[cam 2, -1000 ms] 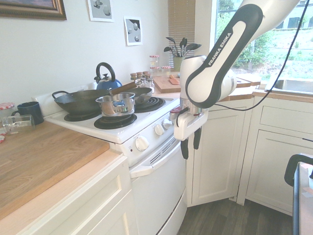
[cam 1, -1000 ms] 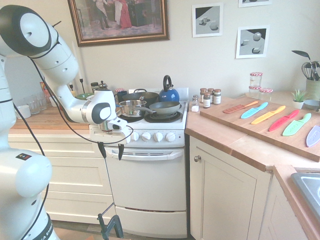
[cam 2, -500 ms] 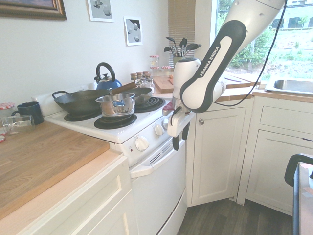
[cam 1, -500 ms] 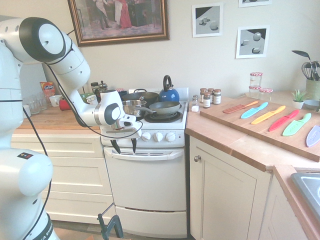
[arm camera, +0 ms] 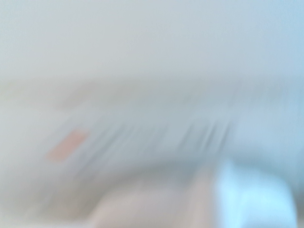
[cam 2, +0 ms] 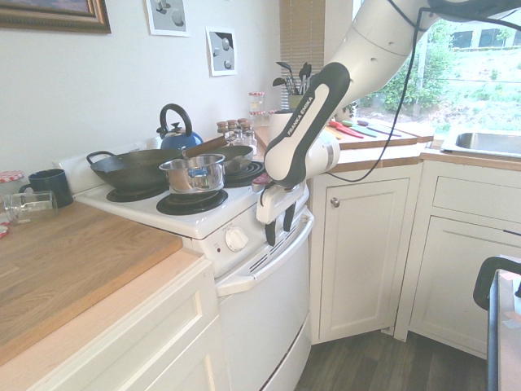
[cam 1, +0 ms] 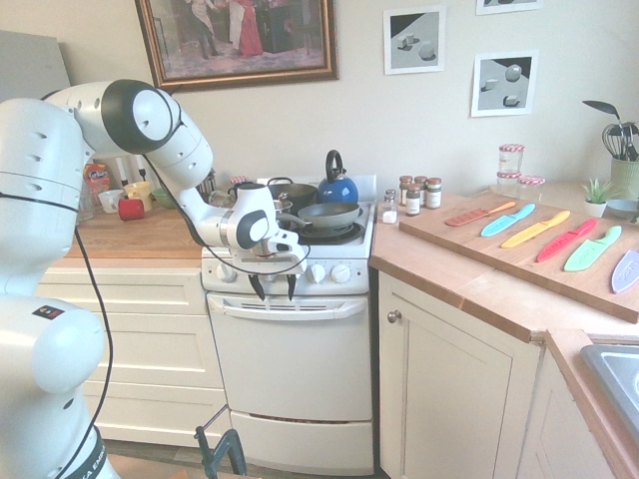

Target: Open the oven

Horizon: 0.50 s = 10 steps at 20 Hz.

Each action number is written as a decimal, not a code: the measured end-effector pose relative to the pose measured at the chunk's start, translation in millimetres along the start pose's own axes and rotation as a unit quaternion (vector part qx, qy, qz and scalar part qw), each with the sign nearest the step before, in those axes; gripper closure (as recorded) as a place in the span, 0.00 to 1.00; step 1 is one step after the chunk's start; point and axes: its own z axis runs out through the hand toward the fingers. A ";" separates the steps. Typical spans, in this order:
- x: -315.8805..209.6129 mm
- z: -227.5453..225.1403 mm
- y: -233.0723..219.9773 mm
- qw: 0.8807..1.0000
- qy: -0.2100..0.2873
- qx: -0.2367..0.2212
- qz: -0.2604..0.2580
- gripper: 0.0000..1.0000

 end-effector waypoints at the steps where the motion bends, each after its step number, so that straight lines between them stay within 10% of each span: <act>1: -0.9 8.7 2.6 1.000 -0.009 -0.005 -0.002 0.00; 10: -7.2 31.4 31.4 1.000 -0.002 0.009 0.006 0.00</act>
